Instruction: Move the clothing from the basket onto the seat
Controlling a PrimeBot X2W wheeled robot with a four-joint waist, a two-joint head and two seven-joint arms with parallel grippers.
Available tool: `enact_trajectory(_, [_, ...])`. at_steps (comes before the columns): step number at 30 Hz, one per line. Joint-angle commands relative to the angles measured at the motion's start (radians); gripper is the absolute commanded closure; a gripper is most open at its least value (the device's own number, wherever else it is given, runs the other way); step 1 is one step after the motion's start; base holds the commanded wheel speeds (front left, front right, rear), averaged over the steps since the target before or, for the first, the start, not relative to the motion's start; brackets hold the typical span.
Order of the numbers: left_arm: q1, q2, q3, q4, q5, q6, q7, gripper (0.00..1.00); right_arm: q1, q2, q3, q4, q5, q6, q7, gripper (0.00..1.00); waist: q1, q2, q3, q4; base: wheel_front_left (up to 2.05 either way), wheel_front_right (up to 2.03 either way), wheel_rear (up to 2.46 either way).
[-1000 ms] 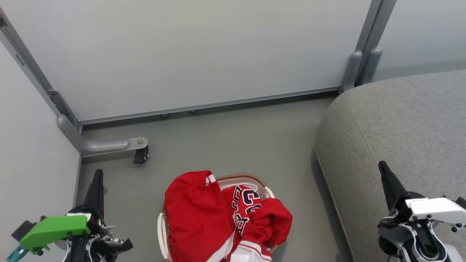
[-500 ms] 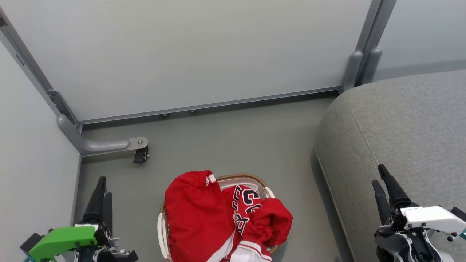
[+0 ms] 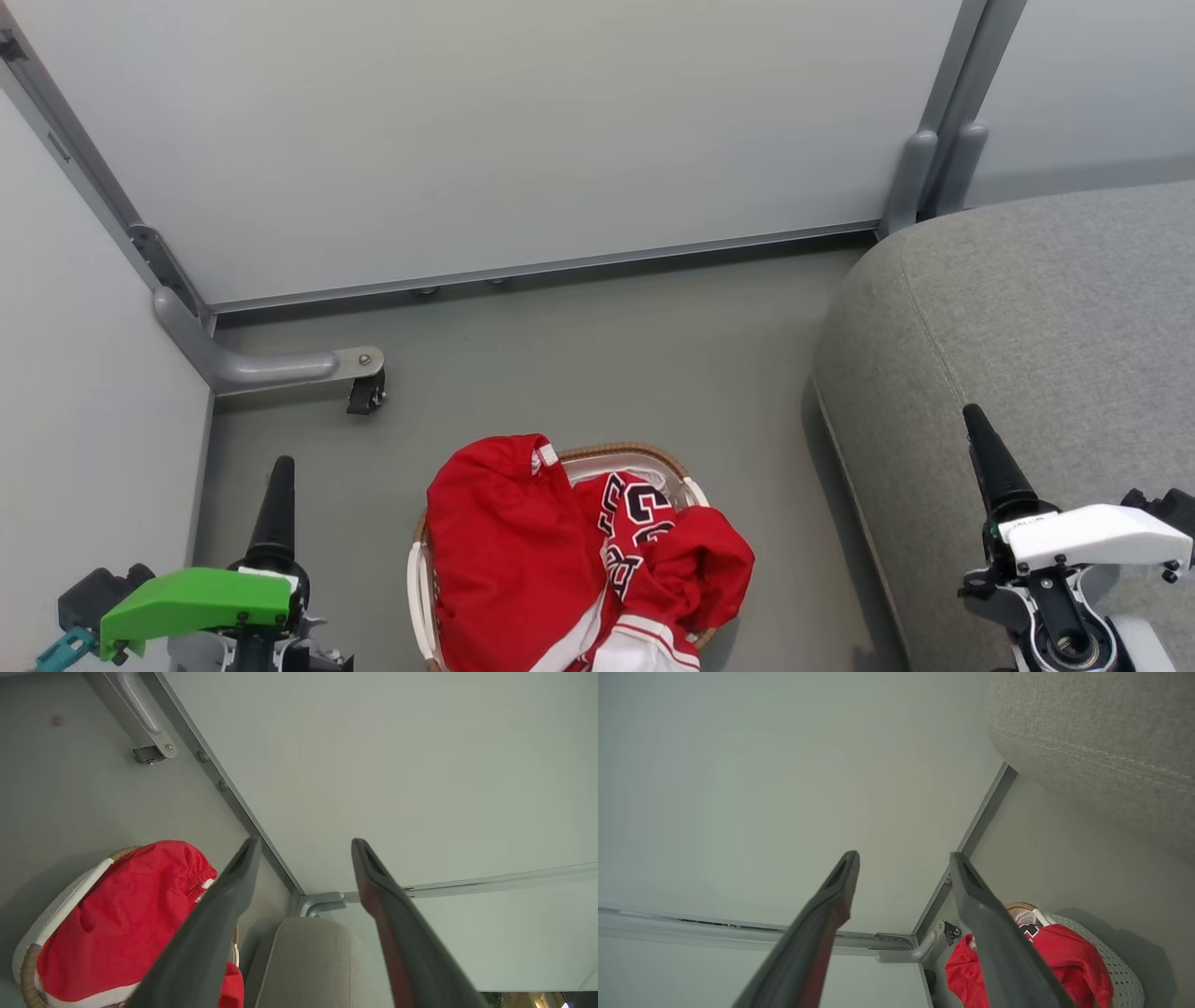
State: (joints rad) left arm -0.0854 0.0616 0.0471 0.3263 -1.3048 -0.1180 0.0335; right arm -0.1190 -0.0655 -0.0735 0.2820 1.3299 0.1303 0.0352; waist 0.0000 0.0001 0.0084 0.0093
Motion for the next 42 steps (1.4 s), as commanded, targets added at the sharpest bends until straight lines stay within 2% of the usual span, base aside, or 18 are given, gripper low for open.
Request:
enact_trajectory(1, [-0.038, 0.017, -0.008, -0.011, 0.052, 0.005, -0.011, 0.0, -0.035, -0.012, 0.006, -0.014, -0.048, 0.0, -0.012, 0.0, 0.0, -0.0001, 0.001, 0.001, 0.0, 0.0, 0.0])
enact_trajectory(17, [-0.078, 0.053, -0.066, 0.024, 0.352, 0.028, -0.075, 0.0, -0.102, -0.027, 0.057, -0.006, -0.34, 0.0, -0.076, 0.0, 0.0, -0.0001, 0.013, 0.007, 0.0, 0.0, 0.0])
enact_trajectory(42, [-0.035, 0.065, -0.098, 0.023, 0.674, 0.068, -0.154, 0.0, -0.046, -0.018, 0.068, 0.003, -0.68, 0.0, -0.157, 0.0, 0.0, -0.0001, 0.015, 0.013, 0.0, 0.0, 0.0])
